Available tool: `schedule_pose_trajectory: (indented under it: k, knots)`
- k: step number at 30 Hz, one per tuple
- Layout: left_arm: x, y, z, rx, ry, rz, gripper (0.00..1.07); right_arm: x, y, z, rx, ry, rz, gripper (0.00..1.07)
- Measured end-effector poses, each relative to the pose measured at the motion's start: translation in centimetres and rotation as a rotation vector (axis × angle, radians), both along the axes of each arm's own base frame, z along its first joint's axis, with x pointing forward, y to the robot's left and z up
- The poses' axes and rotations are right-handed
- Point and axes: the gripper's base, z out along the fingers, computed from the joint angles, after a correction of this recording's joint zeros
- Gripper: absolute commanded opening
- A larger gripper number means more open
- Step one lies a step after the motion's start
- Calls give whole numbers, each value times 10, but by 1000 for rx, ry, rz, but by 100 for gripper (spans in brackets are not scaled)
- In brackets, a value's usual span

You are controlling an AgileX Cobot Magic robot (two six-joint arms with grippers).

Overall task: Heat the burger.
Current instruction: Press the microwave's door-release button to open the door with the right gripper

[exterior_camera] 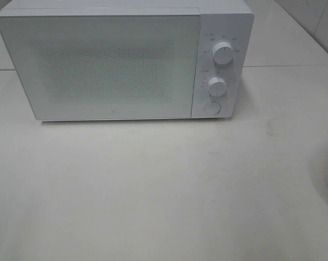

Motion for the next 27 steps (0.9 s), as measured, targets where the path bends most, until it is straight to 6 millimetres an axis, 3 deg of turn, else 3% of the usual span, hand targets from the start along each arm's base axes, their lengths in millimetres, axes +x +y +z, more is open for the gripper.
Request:
schedule_pose_trajectory:
  k: [27]
  knots:
    - [0,0,0,0,0,0,100,93,12,-31,7,-40,8,76]
